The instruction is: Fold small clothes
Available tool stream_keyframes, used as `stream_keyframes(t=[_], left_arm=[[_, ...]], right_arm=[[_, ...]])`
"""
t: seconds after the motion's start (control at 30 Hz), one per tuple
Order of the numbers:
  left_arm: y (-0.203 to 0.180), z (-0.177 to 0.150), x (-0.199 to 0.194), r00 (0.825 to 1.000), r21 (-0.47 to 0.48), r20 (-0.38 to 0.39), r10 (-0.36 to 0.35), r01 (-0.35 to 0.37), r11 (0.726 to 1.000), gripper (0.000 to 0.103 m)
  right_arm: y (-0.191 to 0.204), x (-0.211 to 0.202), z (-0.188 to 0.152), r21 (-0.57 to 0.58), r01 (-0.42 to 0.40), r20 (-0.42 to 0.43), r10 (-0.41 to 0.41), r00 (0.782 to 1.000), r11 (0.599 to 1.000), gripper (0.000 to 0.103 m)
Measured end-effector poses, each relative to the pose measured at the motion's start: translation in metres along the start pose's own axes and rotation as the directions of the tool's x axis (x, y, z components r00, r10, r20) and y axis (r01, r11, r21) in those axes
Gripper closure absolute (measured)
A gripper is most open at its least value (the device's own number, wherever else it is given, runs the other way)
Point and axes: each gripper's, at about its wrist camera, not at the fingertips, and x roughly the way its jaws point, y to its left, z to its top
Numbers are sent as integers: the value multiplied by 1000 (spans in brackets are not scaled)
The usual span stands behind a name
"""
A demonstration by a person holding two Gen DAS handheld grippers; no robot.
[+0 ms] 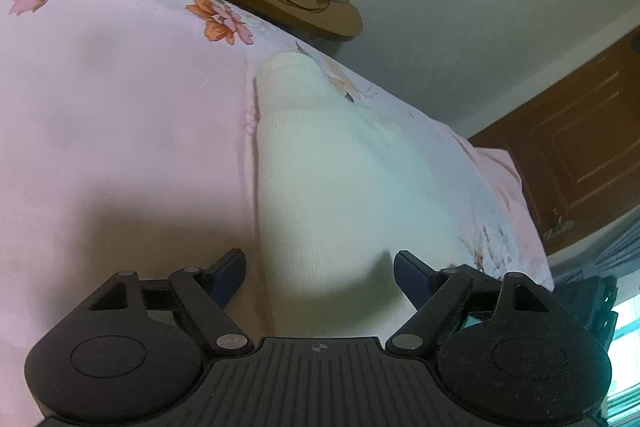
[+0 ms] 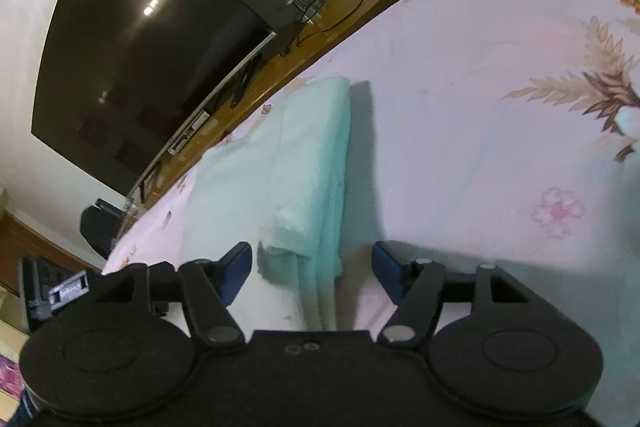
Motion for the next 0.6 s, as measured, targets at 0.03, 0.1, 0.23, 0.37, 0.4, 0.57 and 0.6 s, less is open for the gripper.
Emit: stream_keyframes(t=[0.03,0.1,0.23,0.37,0.4,0.57,0.6], left_arm=[[-1,0,1,1000,4,-1,0,0,1000,21],[-2,2,0,1000,22,-7,3,-3,1000,21],[-2,4,3,1000,37,-16,-9,9,999,21],[0,7,2,1000,77,-21,-17,19,997,21],[-1,6,2,1000,93,-24,-17,19,995,23],[-13,6,3,998,182,-28,52,-46,982,39],[-15,6,4,998,189,-23,58,-53,981,40]], right_arm=[[2,2,2,-12,-3,-7,3,1000,1000,33],[12,8,3,-76,17,-25,-19,1000,997,33],[20,13,3,-119,3,-56,-9,998,993,41],[15,17,8,-93,-27,-68,20,997,995,44],[14,19,9,-85,-38,-75,31,997,996,44],[24,17,9,-174,-25,-102,8,995,985,44],[23,18,10,-160,-26,-99,10,995,987,44]])
